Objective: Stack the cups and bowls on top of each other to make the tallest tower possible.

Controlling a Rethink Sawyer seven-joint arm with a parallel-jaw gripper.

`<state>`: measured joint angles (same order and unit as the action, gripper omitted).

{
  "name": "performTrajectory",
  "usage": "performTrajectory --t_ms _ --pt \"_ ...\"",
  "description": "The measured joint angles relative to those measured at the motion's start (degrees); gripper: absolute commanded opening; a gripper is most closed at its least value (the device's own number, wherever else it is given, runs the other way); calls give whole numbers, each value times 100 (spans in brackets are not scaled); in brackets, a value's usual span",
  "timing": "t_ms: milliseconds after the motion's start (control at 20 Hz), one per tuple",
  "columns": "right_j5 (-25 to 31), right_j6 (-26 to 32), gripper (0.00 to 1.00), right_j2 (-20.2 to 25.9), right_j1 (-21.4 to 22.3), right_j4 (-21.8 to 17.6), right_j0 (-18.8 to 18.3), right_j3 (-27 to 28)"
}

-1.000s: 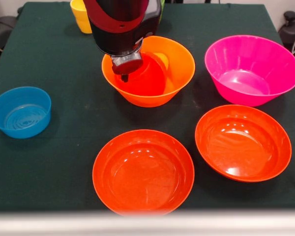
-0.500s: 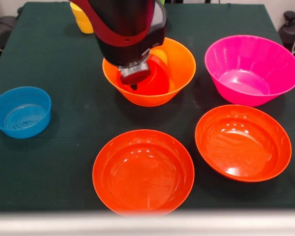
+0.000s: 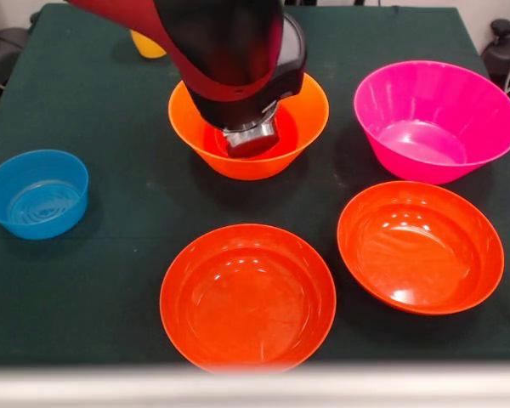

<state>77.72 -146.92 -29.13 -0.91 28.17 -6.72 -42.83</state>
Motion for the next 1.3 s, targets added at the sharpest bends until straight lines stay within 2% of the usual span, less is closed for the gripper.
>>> performTrajectory --t_ms 450,850,950,1300 --pt "302 0 0 -1 -212 -11 3 59" --pt "1255 0 0 -26 -499 -131 1 317" --pt "1868 0 0 -93 -576 -239 1 481" --pt "2636 0 0 -267 -577 -466 -9 720"
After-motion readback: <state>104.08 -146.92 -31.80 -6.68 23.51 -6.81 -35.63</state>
